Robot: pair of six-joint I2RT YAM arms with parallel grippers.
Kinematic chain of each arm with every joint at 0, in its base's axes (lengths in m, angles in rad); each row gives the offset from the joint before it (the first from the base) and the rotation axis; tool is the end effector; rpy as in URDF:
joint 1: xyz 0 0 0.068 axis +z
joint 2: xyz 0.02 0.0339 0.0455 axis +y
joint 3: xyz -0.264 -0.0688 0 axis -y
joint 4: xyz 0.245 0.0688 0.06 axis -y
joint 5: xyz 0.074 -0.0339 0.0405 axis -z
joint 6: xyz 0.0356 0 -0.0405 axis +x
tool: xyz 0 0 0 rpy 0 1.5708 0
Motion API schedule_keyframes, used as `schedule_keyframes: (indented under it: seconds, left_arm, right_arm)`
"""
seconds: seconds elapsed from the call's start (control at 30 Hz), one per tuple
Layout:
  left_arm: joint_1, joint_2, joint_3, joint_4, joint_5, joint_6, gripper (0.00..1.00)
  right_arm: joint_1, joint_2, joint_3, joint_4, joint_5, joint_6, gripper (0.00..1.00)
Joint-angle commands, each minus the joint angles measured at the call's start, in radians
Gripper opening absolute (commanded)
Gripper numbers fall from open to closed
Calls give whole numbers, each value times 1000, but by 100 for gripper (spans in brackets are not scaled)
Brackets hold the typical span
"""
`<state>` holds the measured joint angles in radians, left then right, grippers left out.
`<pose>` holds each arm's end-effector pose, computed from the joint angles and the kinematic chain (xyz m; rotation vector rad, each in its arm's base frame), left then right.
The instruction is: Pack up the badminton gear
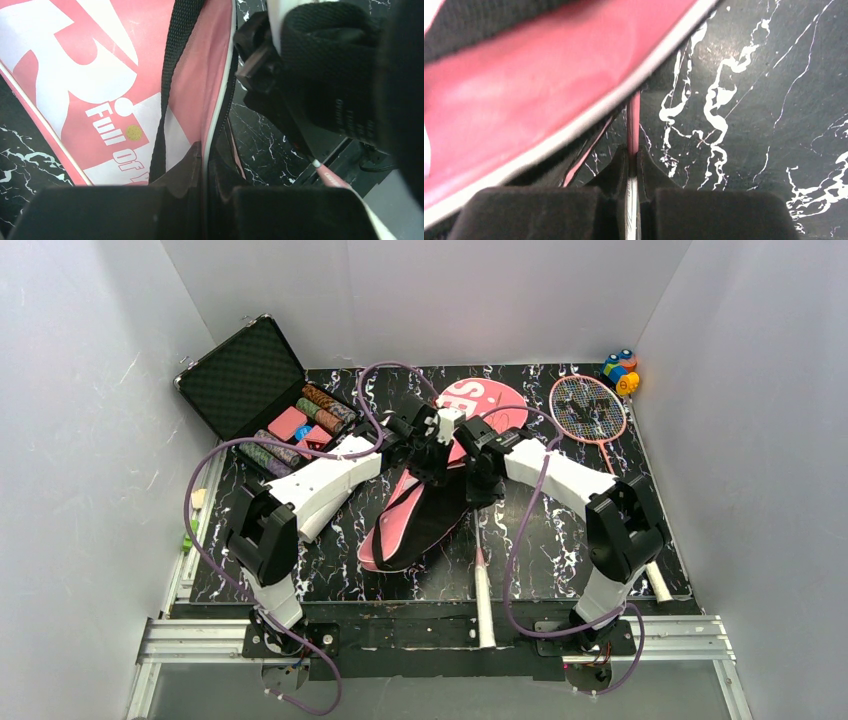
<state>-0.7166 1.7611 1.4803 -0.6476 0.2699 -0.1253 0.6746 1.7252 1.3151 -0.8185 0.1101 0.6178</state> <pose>0.2855 -0.2613 0.2758 0.8639 2.4362 -0.6711 0.2726 0.2130 0.2287 -0.0528 2.7977 0.1680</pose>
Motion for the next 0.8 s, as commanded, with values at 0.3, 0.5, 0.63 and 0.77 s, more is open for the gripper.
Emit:
schedule_keyframes:
  seconds: [0.3, 0.5, 0.63, 0.77]
  left_arm:
    - [-11, -94, 5, -9, 82, 6, 0]
    - [-12, -77, -9, -9, 102, 12, 0]
    - [-12, -64, -28, -7, 125, 15, 0]
    - [-13, -56, -39, -2, 128, 15, 0]
  right_arm:
    - [-92, 19, 50, 251, 69, 93, 1]
    - [-140, 38, 89, 266, 31, 93, 7]
    - [-166, 52, 94, 289, 4, 86, 9]
    - [-193, 63, 81, 326, -52, 89, 13]
